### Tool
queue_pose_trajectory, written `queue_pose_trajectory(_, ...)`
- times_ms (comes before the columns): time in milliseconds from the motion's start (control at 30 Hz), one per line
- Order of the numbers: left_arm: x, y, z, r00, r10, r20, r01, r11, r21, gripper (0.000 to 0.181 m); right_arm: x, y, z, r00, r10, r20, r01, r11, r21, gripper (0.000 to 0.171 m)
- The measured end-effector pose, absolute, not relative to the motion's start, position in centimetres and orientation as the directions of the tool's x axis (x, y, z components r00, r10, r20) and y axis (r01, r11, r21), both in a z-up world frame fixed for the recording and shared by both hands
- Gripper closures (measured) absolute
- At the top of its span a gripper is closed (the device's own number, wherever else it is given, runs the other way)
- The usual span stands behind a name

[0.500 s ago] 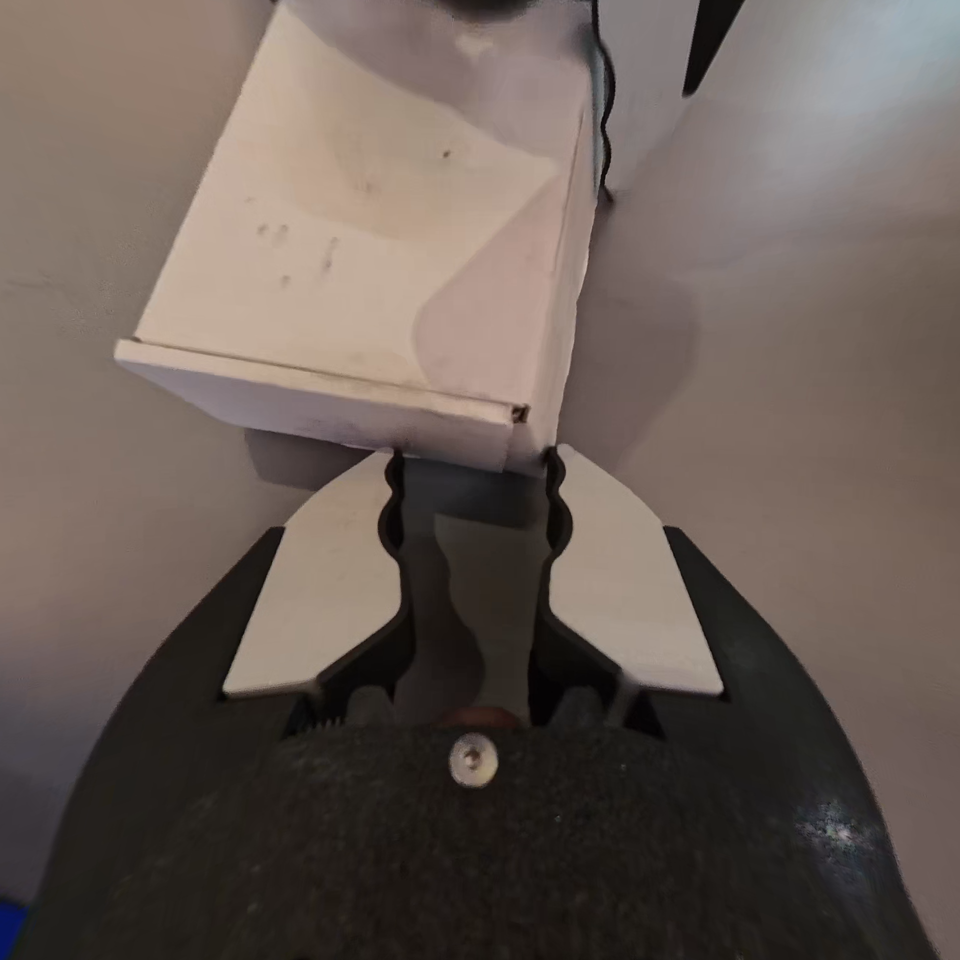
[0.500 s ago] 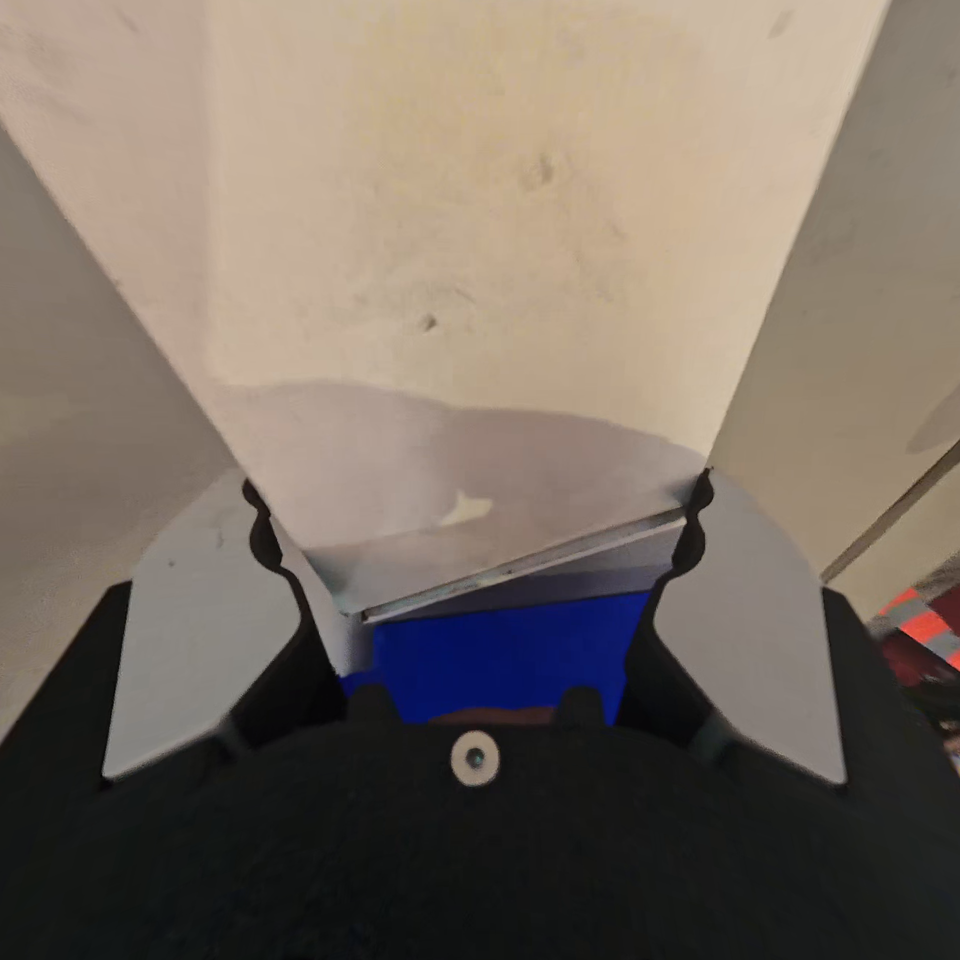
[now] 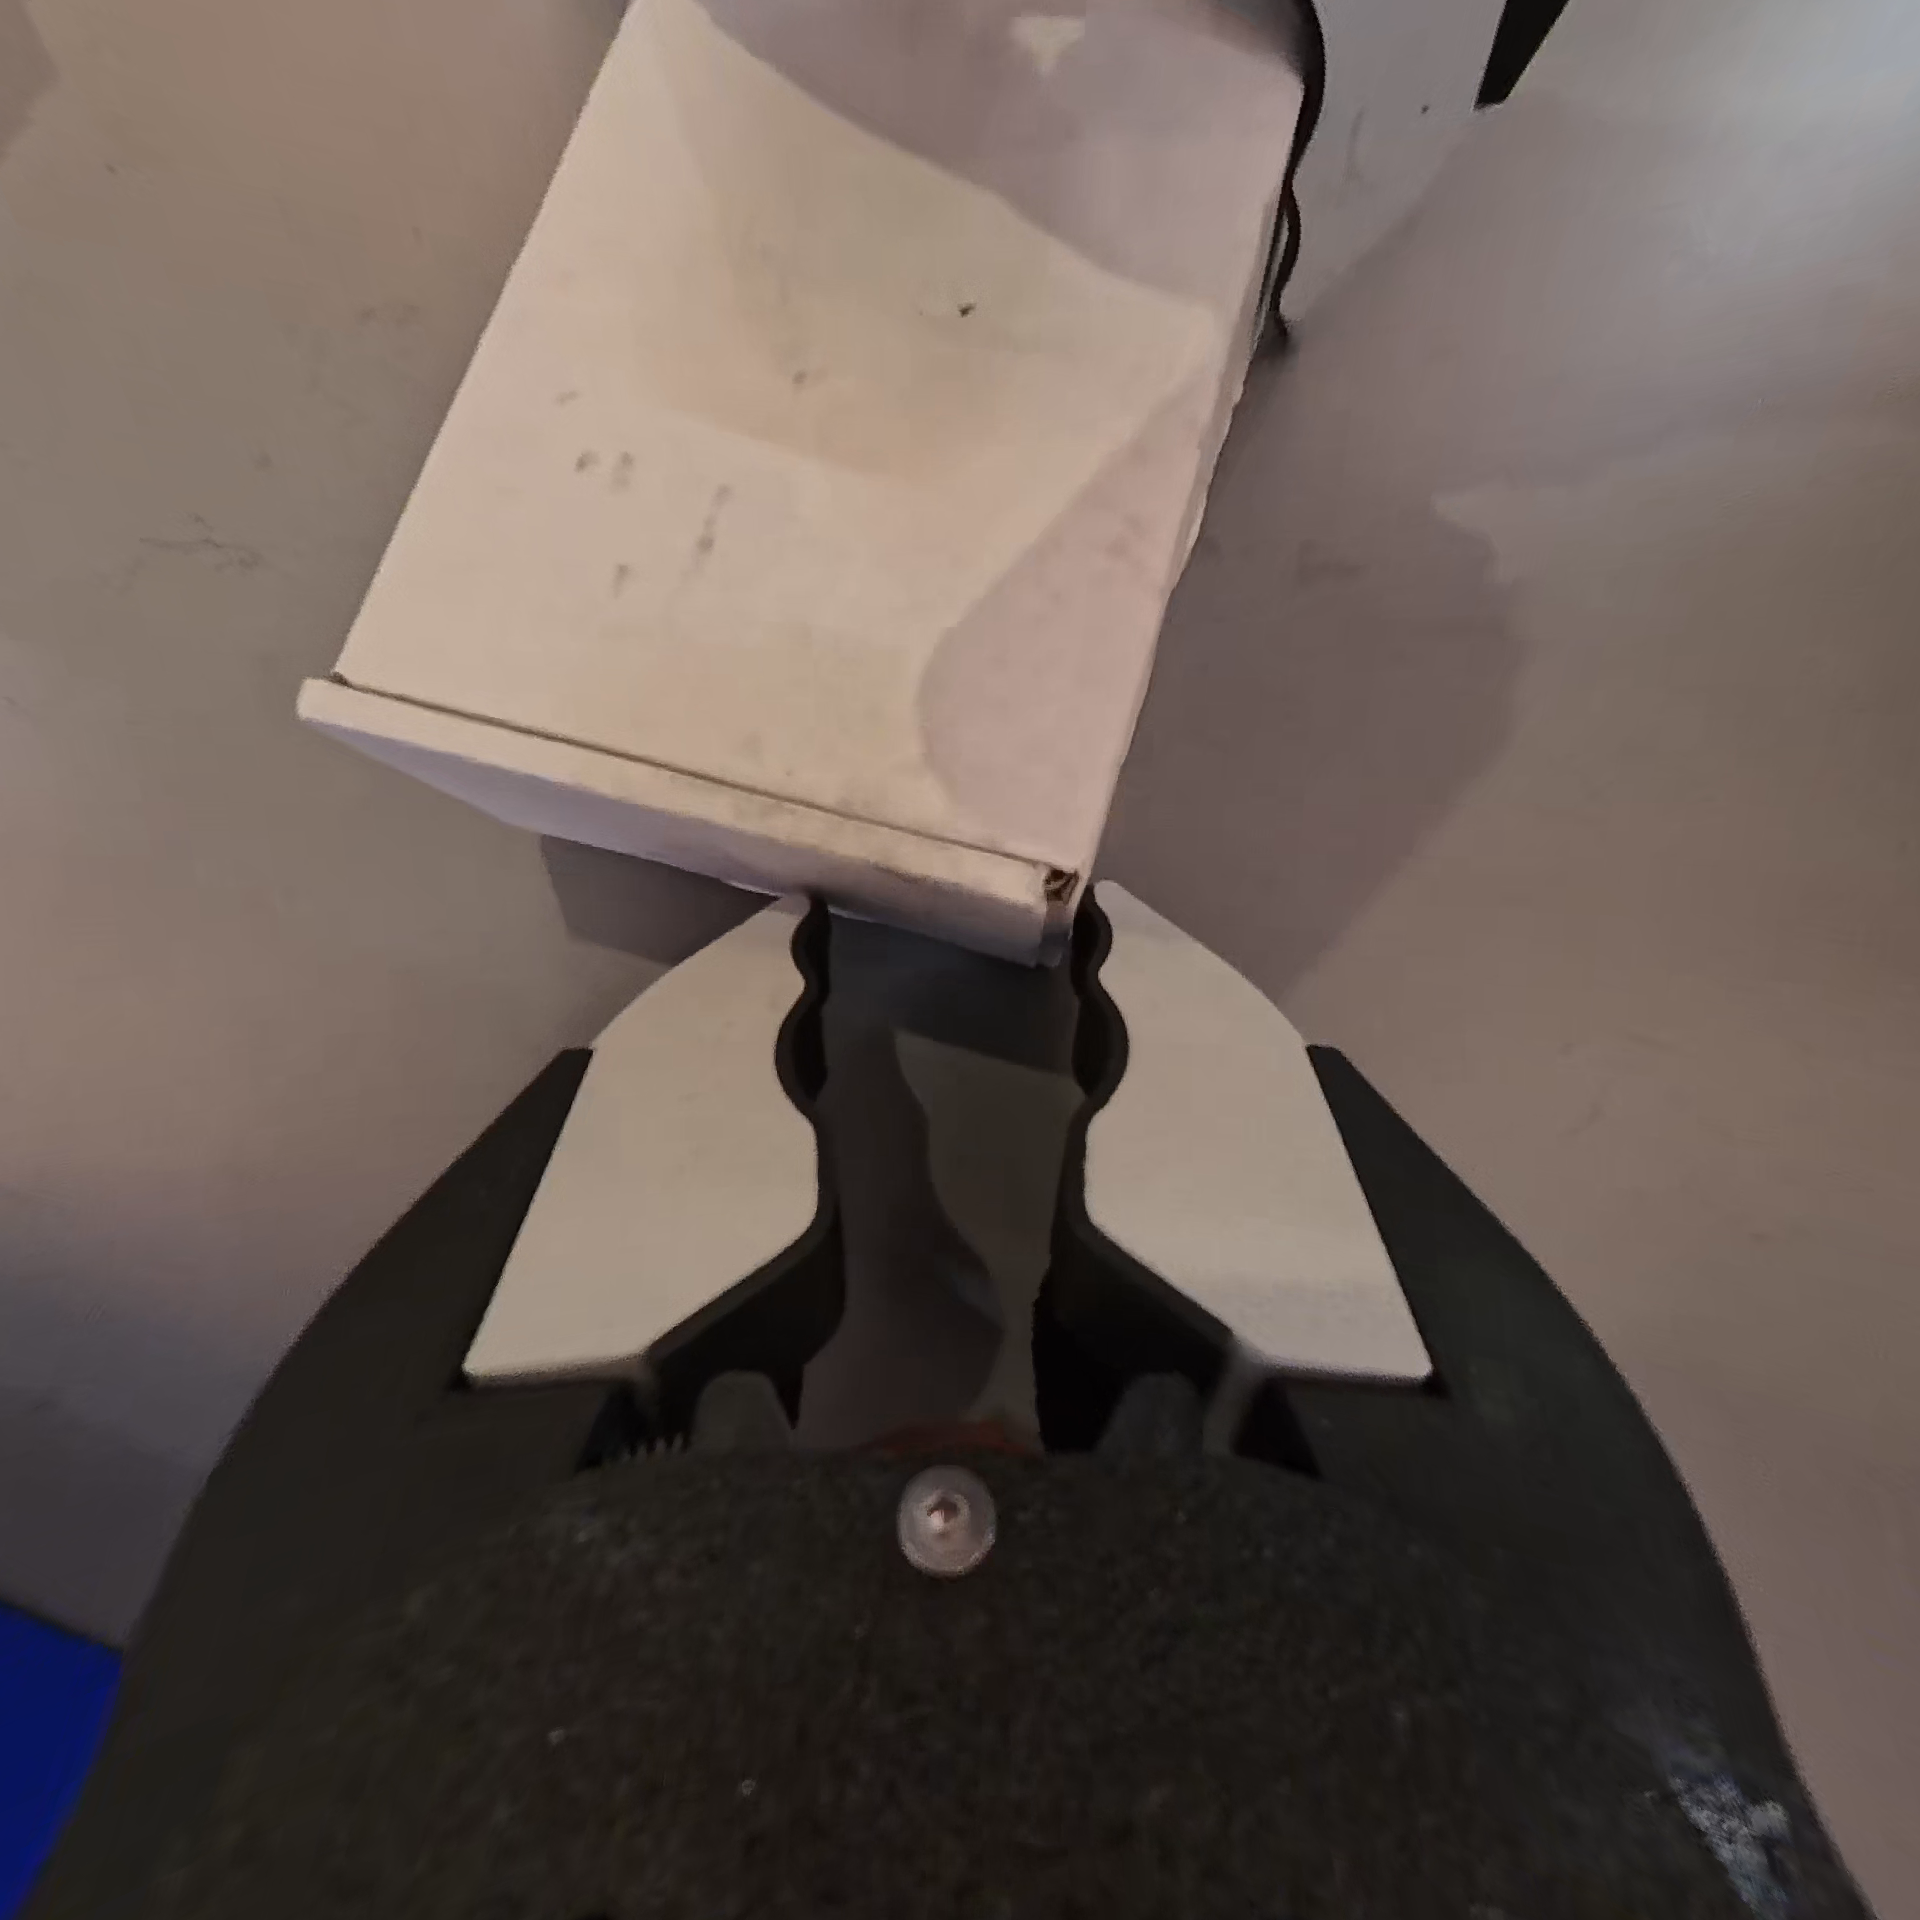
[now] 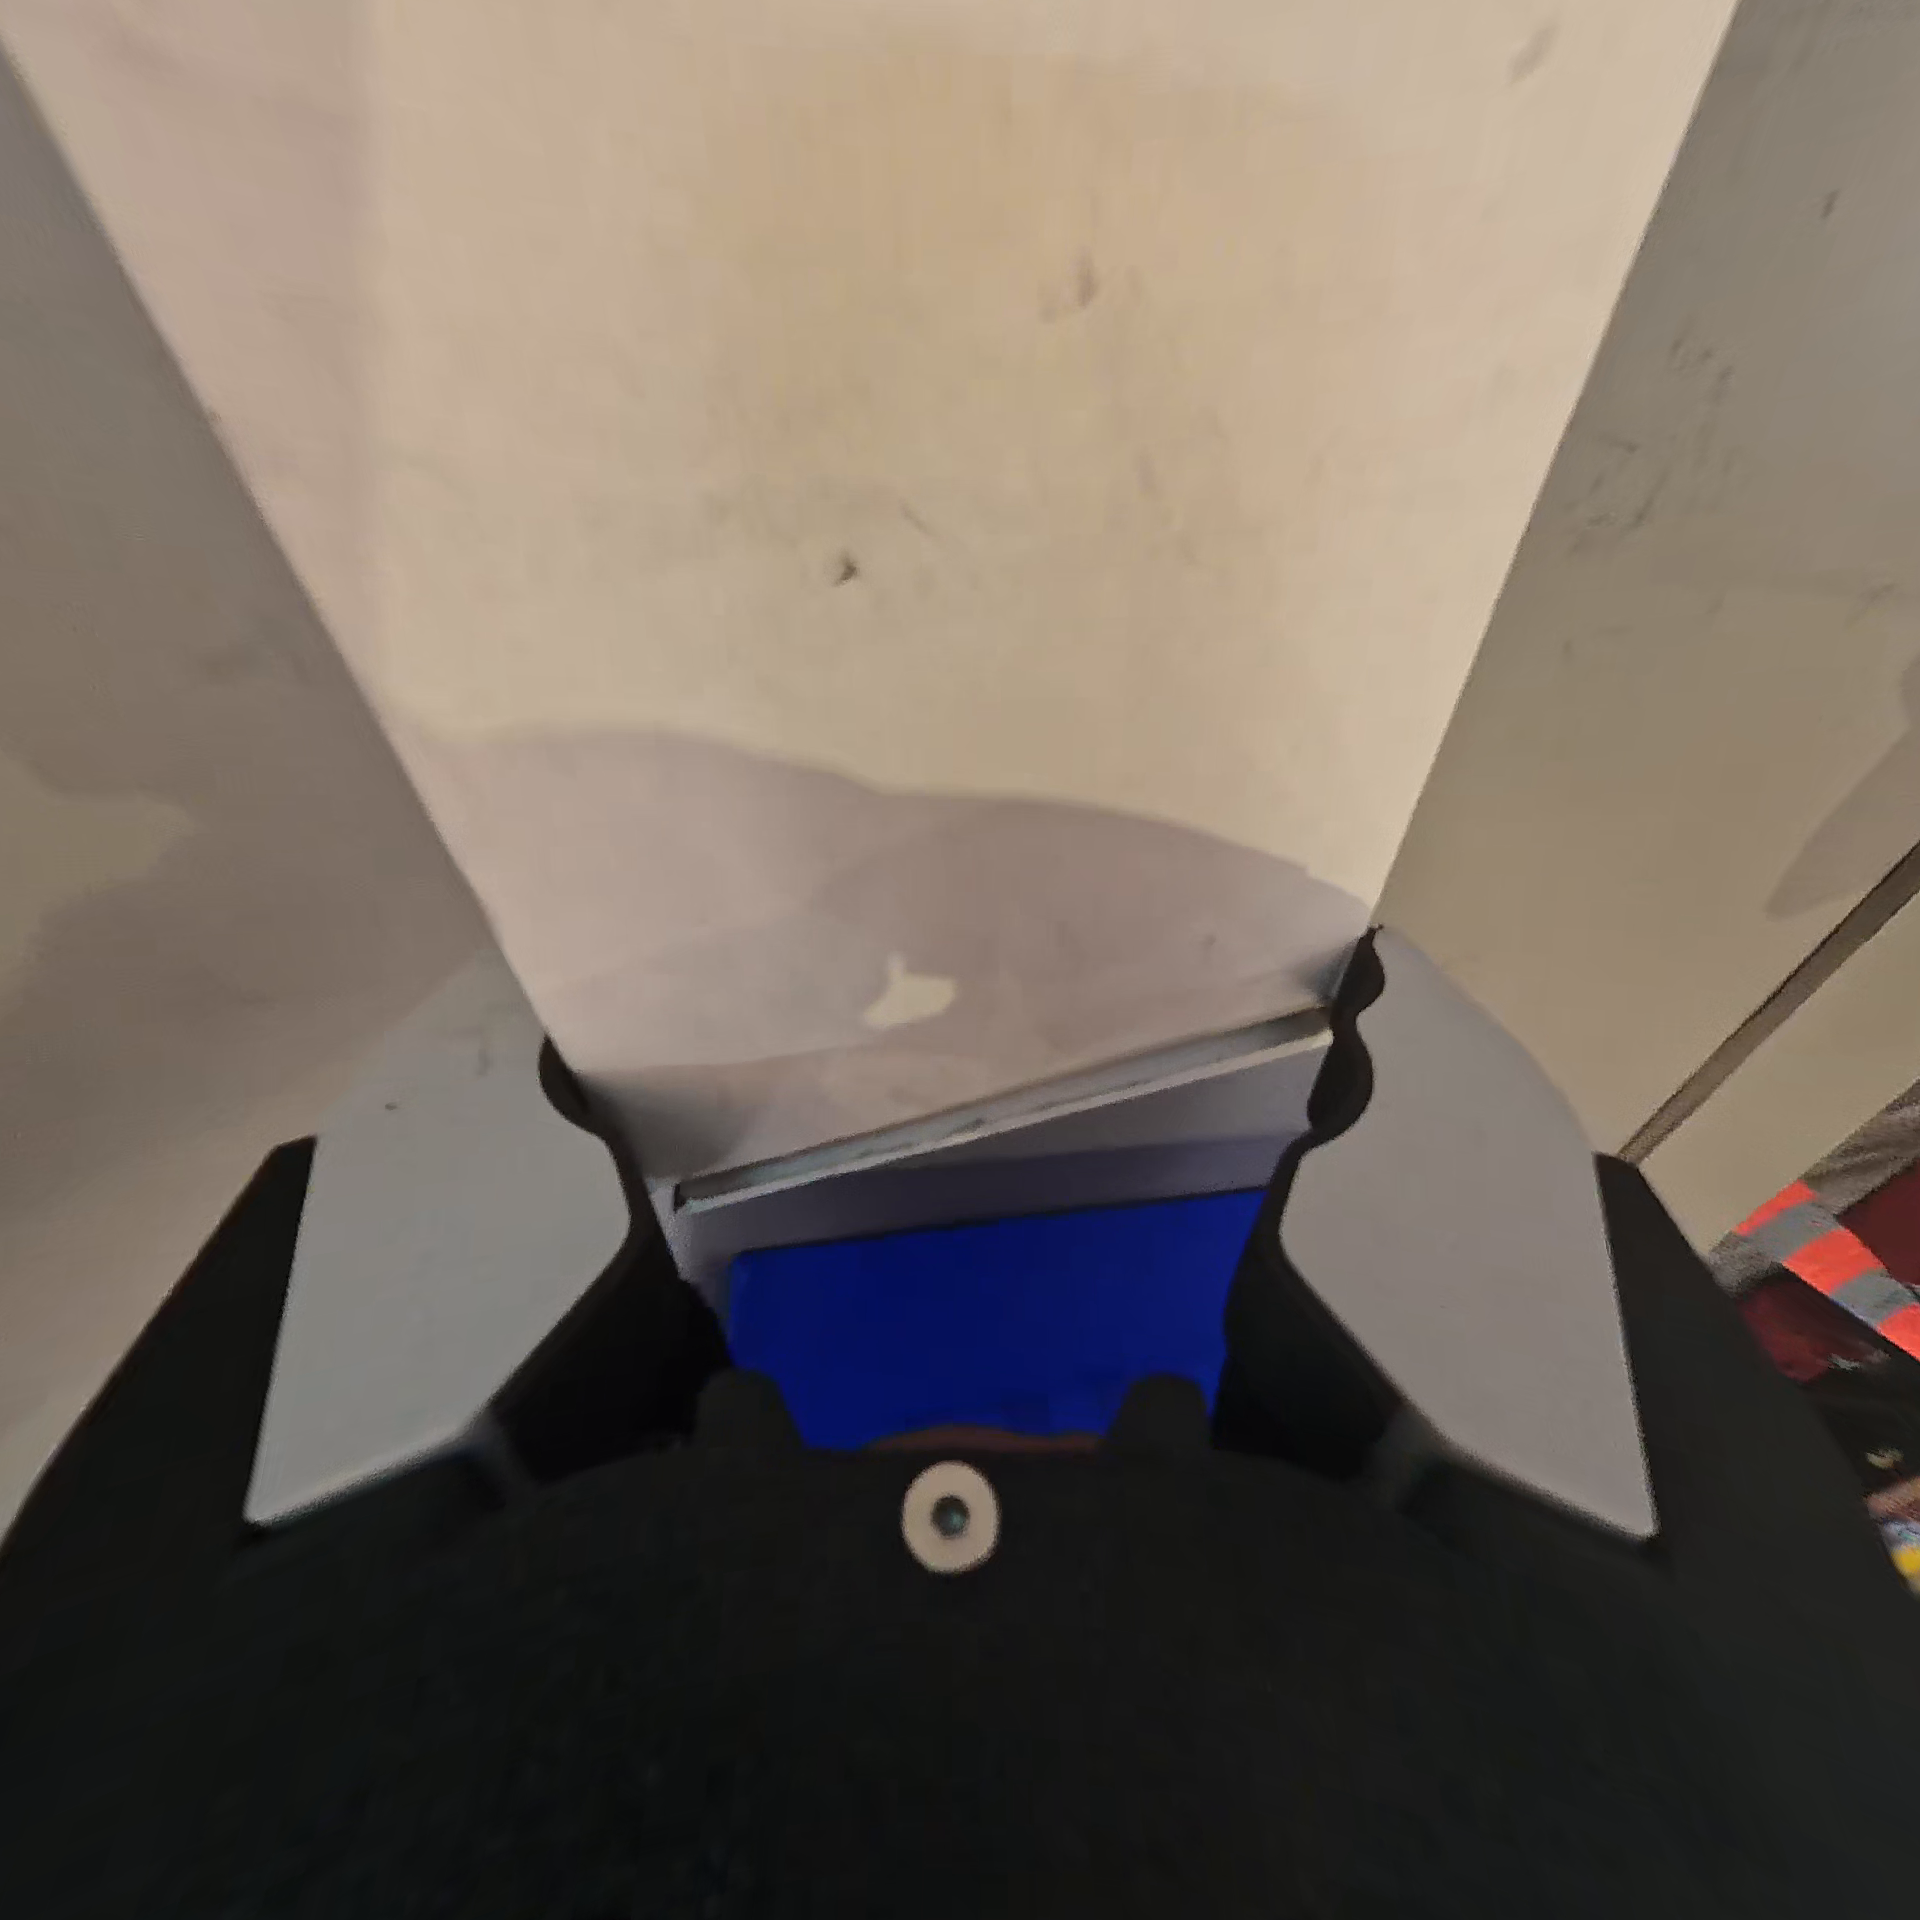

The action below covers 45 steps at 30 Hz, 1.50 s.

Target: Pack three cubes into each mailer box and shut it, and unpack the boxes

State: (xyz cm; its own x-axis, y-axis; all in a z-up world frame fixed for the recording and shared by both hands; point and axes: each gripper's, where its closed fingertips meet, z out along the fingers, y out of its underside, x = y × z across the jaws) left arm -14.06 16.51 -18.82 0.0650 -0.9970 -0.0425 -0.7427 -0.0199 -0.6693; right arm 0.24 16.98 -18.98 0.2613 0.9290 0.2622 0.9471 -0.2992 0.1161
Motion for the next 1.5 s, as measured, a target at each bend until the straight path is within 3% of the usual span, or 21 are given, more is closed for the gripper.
queue_pose_trajectory(100,-14.3,16.6,-18.9,0.068,-0.998,-0.002,-0.723,-0.048,-0.689,0.134,-0.2,16.7,-19.0,0.286,0.925,0.252,0.947,-0.312,0.071,0.036)
queue_pose_trajectory(133,-14.4,16.6,-19.2,0.072,-0.997,0.024,-0.726,-0.069,-0.684,0.110,-0.9,16.3,-18.9,0.281,0.933,0.224,0.954,-0.296,0.039,0.037)
queue_pose_trajectory(167,-14.5,16.7,-19.6,0.086,-0.995,0.044,-0.733,-0.093,-0.674,0.073,-2.1,15.7,-18.7,0.281,0.941,0.189,0.959,-0.284,-0.012,0.038)
queue_pose_trajectory(200,-14.6,16.6,-19.9,0.093,-0.994,0.056,-0.742,-0.107,-0.662,0.050,-3.3,15.1,-18.5,0.285,0.945,0.158,0.959,-0.280,-0.053,0.038)
queue_pose_trajectory(233,-14.7,16.2,-20.2,0.073,-0.995,0.068,-0.748,-0.099,-0.656,0.039,-3.7,14.8,-18.5,0.280,0.946,0.160,0.960,-0.277,-0.044,0.038)
queue_pose_trajectory(333,-15.4,15.2,-20.4,0.029,-0.999,0.029,-0.760,-0.041,-0.648,0.037,-3.3,14.4,-18.7,0.195,0.957,0.217,0.978,-0.205,0.027,0.038)
queue_pose_trajectory(567,-15.9,14.6,-20.2,0.018,-0.999,0.051,-0.766,-0.047,-0.641,0.040,-4.7,13.5,-18.4,0.281,0.940,0.191,0.959,-0.268,-0.094,0.038)
queue_pose_trajectory(633,-16.1,14.6,-19.9,0.038,-0.995,0.092,-0.762,-0.088,-0.642,0.041,-5.3,14.2,-16.9,0.371,0.894,0.250,0.923,-0.326,-0.205,0.043)
queue_pose_trajectory(733,-16.7,14.6,-19.5,0.052,-0.989,0.136,-0.749,-0.129,-0.650,0.042,-5.5,13.8,-13.7,0.596,0.747,0.294,0.773,-0.435,-0.462,0.056)
queue_pose_trajectory(833,-17.0,13.9,-18.9,0.041,-0.971,0.237,-0.721,-0.193,-0.666,0.042,-6.3,11.2,-12.3,0.760,0.633,0.147,0.502,-0.429,-0.751,0.064)
queue_pose_trajectory(900,-17.1,13.4,-18.4,0.030,-0.954,0.297,-0.715,-0.229,-0.660,0.042,-6.8,9.5,-12.8,0.805,0.593,0.000,0.309,-0.420,-0.853,0.073)
queue_pose_trajectory(1033,-16.6,11.4,-17.4,-0.054,-0.924,0.380,-0.720,-0.227,-0.656,0.042,-6.8,8.6,-14.6,0.803,0.560,-0.204,0.146,-0.516,-0.844,0.064)
queue_pose_trajectory(1167,-16.1,9.8,-16.7,-0.116,-0.892,0.437,-0.721,-0.227,-0.655,0.042,-8.4,7.4,-15.7,0.635,0.588,-0.501,-0.002,-0.647,-0.762,0.047)
queue_pose_trajectory(1333,-15.8,9.5,-17.0,-0.096,-0.872,0.480,-0.710,-0.278,-0.647,0.042,-8.6,8.1,-16.1,0.690,0.576,-0.438,0.036,-0.632,-0.774,0.045)
queue_pose_trajectory(1500,-15.9,9.5,-16.4,-0.078,-0.832,0.550,-0.689,-0.354,-0.633,0.042,-8.7,8.8,-15.2,0.679,0.551,-0.485,-0.054,-0.621,-0.782,0.049)
